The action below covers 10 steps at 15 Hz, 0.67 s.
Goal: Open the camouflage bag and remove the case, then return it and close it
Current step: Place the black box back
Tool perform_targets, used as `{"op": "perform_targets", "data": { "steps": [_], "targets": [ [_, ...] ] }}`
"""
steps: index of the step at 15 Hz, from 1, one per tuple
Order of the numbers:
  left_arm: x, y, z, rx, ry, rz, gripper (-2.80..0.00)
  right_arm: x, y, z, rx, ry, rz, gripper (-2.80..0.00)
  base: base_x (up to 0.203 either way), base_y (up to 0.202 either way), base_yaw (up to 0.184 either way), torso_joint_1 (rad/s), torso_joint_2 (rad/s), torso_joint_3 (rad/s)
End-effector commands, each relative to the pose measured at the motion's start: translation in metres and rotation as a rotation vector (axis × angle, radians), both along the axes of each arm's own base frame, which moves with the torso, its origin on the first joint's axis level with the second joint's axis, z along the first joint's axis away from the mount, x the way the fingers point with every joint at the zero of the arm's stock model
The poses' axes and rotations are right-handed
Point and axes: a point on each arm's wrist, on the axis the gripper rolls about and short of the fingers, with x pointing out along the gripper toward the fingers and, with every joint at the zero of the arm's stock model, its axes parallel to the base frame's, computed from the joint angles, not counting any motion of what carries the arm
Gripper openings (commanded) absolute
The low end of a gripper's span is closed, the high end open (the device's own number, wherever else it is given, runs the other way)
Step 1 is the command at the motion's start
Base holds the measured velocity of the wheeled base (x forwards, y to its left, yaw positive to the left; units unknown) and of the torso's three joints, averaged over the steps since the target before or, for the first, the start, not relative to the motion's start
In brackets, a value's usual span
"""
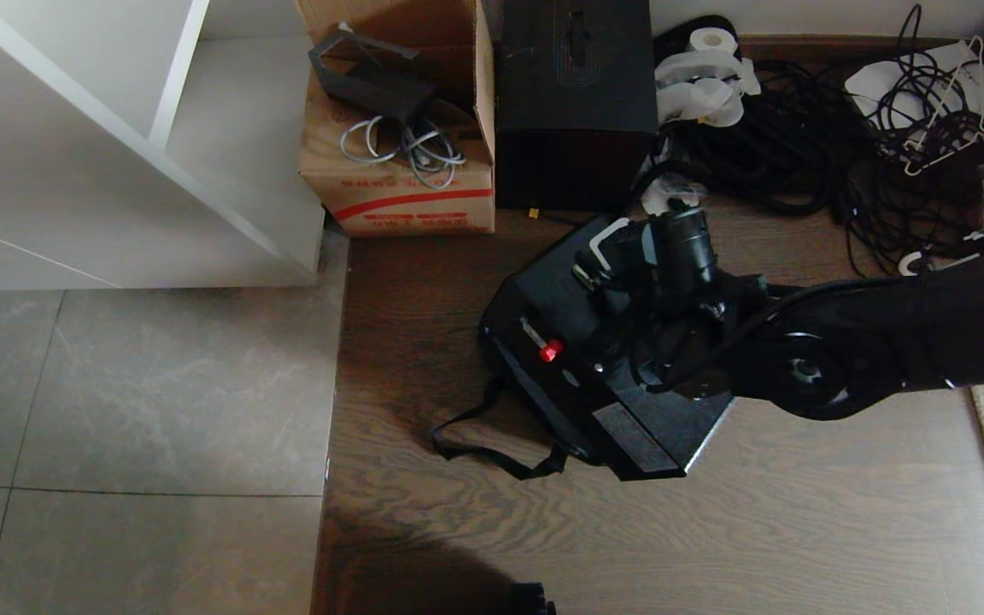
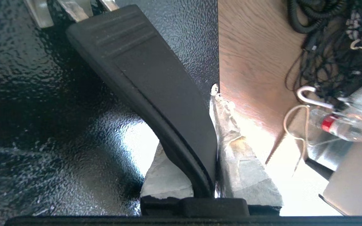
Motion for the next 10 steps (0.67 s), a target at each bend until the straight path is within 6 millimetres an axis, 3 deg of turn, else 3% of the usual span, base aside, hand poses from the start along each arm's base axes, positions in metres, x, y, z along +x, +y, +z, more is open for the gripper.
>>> {"op": "perform_targets", "data": {
  "steps": [1, 10],
  "targets": [
    [0.001, 0.0, -0.002, -0.001, 0.008, 0.001, -2.8, 0.013, 0.011, -0.01, -0.007, 0.005, -0.004, -2.8, 0.0, 0.0, 0.0, 0.0, 0.0, 0.0],
    [0.001, 0.0, -0.002, -0.001, 0.007, 0.001, -2.8, 0.027, 0.009, -0.014, -0.004, 0.002, -0.031, -2.8, 0.0, 0.0, 0.0, 0.0, 0.0, 0.0]
  ]
}}
